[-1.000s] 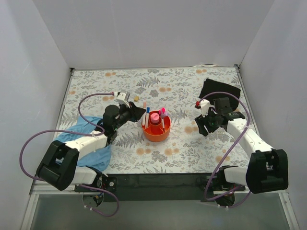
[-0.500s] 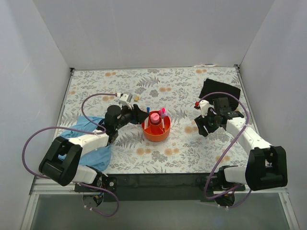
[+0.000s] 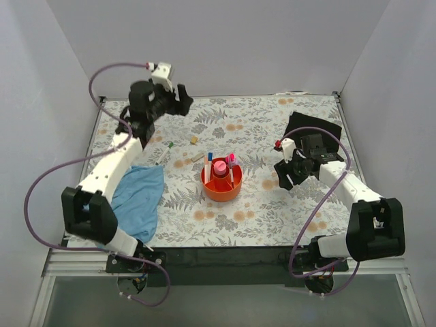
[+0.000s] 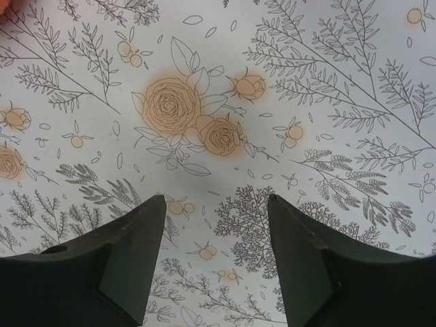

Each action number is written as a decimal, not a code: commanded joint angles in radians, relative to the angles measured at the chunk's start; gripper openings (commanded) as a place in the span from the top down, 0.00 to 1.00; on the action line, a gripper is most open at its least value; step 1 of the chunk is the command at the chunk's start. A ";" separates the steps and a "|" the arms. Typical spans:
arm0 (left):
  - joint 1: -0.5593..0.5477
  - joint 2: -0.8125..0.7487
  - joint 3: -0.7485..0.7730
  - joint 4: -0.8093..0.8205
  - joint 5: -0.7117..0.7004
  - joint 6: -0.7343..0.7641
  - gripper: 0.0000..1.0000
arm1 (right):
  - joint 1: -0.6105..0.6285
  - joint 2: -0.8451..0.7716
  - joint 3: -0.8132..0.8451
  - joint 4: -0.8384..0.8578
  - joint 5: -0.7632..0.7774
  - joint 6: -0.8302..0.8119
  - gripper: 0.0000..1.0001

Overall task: Sort the stationery into containers
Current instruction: Pick up the pen from the center of the board, then place the pen in the storage box, then move the storage box to the center of the board.

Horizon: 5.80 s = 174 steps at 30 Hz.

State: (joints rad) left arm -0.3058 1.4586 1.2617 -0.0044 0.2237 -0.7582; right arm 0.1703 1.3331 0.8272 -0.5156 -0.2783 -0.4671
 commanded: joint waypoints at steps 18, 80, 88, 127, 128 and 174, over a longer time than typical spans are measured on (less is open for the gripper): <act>0.254 0.623 0.533 -0.901 0.059 0.430 0.50 | -0.005 0.097 0.119 0.098 -0.096 -0.010 0.29; -0.079 -0.086 -0.315 0.346 0.258 -0.242 1.00 | -0.005 -0.044 0.001 0.080 -0.016 0.002 0.29; -0.139 -0.110 -0.409 0.373 0.258 -0.271 1.00 | -0.005 -0.077 -0.033 0.069 -0.007 0.001 0.29; -0.144 -0.047 -0.628 0.494 0.201 -0.293 0.72 | -0.005 0.067 0.050 0.058 -0.041 0.010 0.30; -0.144 -0.050 -0.622 0.486 0.200 -0.293 0.70 | -0.005 0.070 0.053 0.058 -0.042 0.012 0.30; -0.134 0.313 -0.187 -0.213 0.324 -0.394 1.00 | 0.344 0.282 0.122 0.348 -0.424 0.205 0.99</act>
State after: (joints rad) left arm -0.4366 1.7439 0.9596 -0.2550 0.4637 -1.1263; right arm 0.5171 1.5780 0.8776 -0.2543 -0.6949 -0.2794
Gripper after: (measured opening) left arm 0.009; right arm 0.024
